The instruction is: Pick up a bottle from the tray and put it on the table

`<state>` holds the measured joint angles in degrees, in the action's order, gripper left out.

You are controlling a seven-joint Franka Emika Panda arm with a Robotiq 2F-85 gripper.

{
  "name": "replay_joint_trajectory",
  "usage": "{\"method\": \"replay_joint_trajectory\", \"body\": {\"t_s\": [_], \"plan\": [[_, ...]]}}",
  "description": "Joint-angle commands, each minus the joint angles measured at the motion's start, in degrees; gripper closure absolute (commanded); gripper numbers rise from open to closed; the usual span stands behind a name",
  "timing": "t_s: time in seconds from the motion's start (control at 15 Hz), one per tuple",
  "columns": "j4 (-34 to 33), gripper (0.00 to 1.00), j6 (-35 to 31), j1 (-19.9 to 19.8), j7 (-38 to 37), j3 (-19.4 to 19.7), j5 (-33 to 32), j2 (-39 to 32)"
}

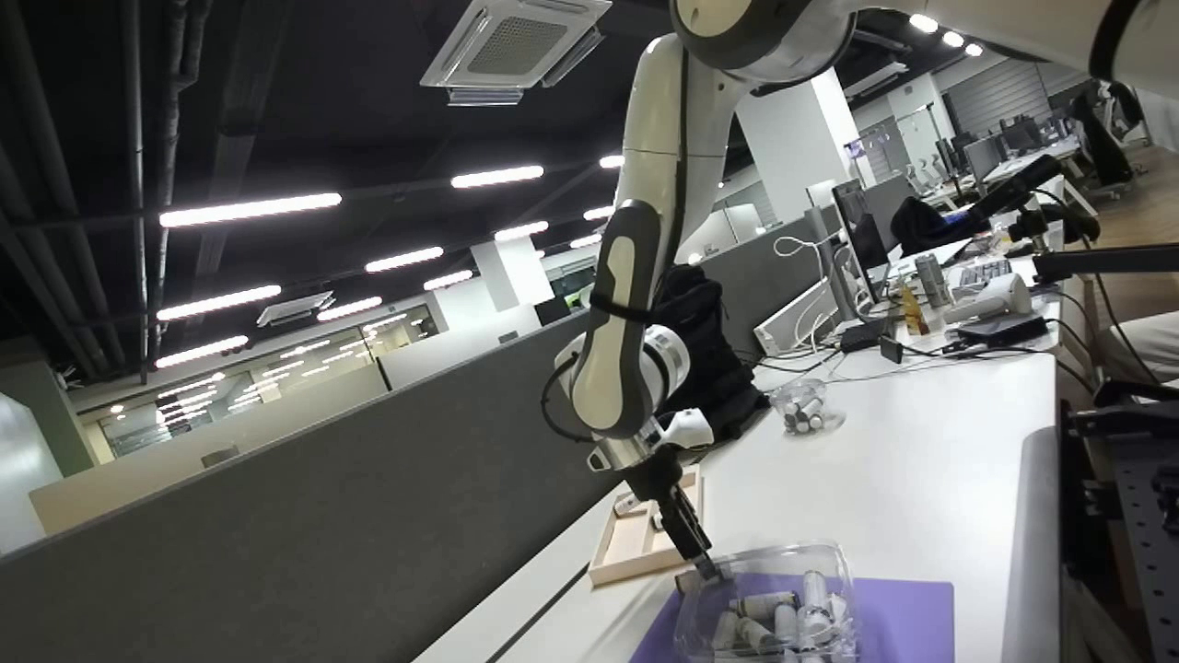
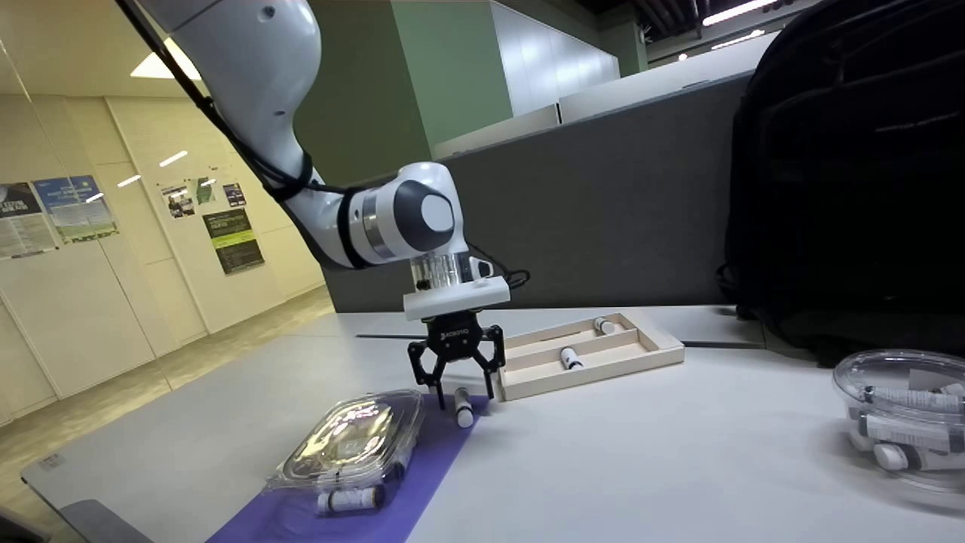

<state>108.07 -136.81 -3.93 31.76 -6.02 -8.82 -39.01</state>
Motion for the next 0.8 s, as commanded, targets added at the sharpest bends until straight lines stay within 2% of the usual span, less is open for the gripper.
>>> {"method": "replay_joint_trajectory", "body": {"t_s": [0.0, 0.2, 0.4, 0.73], "plan": [[1.60, 0.00, -0.54, -0.03, 0.10, -0.05, -0.93, 2.66], [3.04, 0.00, -1.21, -0.80, 0.03, -0.79, 0.63, 5.17], [2.39, 0.00, 2.25, -1.86, 0.60, -1.01, 2.45, 6.75], [4.36, 0.00, -2.15, -3.36, -1.15, 0.19, 5.24, 9.14]]}}
